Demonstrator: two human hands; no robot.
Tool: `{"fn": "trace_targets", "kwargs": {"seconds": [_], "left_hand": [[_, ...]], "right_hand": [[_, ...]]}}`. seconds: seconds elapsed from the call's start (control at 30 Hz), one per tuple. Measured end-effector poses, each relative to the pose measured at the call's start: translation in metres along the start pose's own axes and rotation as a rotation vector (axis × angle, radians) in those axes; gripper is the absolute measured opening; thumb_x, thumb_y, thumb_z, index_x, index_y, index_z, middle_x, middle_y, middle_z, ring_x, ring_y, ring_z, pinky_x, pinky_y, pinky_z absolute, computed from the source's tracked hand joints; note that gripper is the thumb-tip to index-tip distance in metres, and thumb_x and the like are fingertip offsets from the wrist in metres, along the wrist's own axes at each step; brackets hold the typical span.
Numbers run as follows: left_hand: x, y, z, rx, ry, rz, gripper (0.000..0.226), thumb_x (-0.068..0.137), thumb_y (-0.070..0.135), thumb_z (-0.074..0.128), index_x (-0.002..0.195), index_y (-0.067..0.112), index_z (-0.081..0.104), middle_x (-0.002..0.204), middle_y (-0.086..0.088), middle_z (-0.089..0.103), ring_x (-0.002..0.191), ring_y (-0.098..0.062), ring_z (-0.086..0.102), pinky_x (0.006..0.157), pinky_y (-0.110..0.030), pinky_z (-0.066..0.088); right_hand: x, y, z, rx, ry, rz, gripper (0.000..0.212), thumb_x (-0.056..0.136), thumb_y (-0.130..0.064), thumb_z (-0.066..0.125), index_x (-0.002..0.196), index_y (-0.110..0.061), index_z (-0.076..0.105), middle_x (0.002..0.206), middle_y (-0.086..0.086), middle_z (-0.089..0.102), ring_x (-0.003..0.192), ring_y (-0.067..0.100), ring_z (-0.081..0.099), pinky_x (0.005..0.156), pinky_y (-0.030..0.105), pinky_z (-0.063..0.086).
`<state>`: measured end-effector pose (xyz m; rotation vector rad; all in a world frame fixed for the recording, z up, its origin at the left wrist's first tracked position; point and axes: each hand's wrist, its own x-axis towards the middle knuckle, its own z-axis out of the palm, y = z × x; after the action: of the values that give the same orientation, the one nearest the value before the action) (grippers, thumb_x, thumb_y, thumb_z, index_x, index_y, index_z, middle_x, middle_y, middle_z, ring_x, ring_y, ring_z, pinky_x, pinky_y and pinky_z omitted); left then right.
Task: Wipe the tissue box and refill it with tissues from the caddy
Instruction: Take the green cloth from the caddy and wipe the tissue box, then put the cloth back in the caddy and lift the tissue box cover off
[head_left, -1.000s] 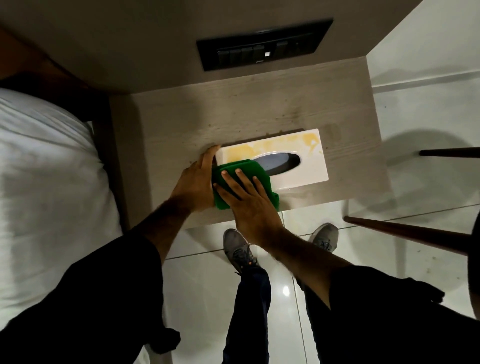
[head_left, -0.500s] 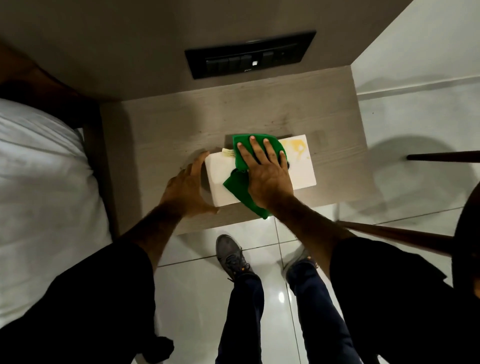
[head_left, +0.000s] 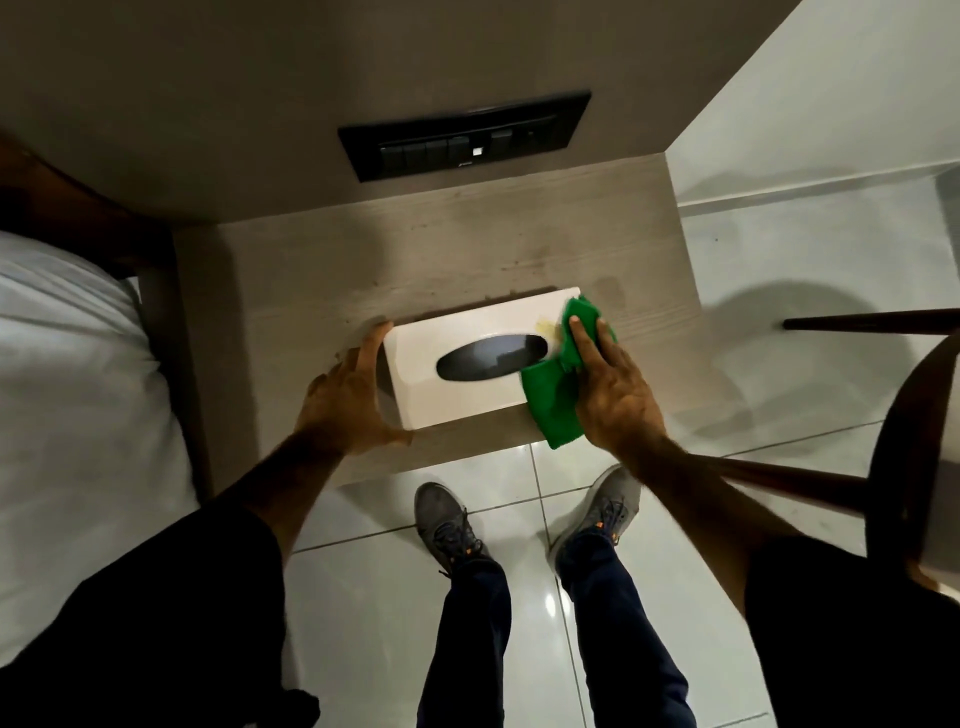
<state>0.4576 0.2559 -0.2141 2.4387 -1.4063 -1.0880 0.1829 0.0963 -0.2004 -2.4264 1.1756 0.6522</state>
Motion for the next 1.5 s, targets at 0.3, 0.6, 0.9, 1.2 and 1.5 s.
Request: {"fn": "trace_targets", "kwargs": {"seconds": [0.3,0.6,0.9,1.2,1.5], "left_hand": [[0.000,0.004,0.001,0.026,-0.017,-0.015,0.148,0.048,0.042,0.095,0.154,0.033,-0.007,0.147,-0.013,0.044,0.128,-0.036,0.051,0.103,-0.060,0.044],[-0.001,0.011,-0.014,-0.005,-0.157,-0.064,0.151,0.047,0.045,0.097,0.153,0.037,-0.010,0.155,-0.011,0.034,0.138,-0.036,0.041,0.108,-0.063,0.038],[-0.041,0.040,0.001,-0.221,0.202,-0.135,0.125,0.059,0.020,0.094,0.152,0.033,0.011,0.155,-0.005,0.030,0.139,-0.029,0.037,0.108,-0.048,0.039],[-0.108,0.130,0.030,0.078,0.122,-0.080,0.091,0.077,0.023,0.079,0.151,0.022,0.027,0.152,-0.015,0.040,0.137,-0.038,0.040,0.107,-0.060,0.039],[-0.089,0.364,0.067,0.289,0.020,0.558,0.071,0.085,0.031,0.064,0.150,0.019,0.039,0.161,-0.008,0.030,0.148,-0.030,0.028,0.117,-0.057,0.028]], "right_hand": [[-0.072,-0.044,0.034,0.430,0.091,0.086,0.085,0.089,0.001,0.049,0.157,-0.034,0.012,0.167,0.002,-0.002,0.125,0.032,0.048,0.096,0.037,0.049],[-0.101,-0.120,0.071,0.904,-0.230,-0.060,0.044,0.106,-0.024,0.038,0.150,-0.026,0.035,0.139,0.004,0.057,0.114,0.014,0.061,0.090,0.021,0.053],[-0.144,-0.038,0.053,1.368,-0.219,0.012,0.042,0.100,-0.038,0.037,0.139,-0.054,0.041,0.133,-0.007,0.061,0.124,0.012,0.057,0.106,0.041,0.048],[-0.224,0.080,-0.060,1.198,0.287,0.200,0.040,0.101,-0.050,0.031,0.140,-0.056,0.036,0.122,-0.010,0.065,0.106,0.007,0.065,0.088,0.024,0.055],[-0.274,0.248,-0.119,0.849,0.846,0.694,0.033,0.106,-0.027,0.034,0.139,-0.028,0.041,0.114,0.006,0.069,0.095,0.031,0.066,0.075,0.033,0.047]]}}
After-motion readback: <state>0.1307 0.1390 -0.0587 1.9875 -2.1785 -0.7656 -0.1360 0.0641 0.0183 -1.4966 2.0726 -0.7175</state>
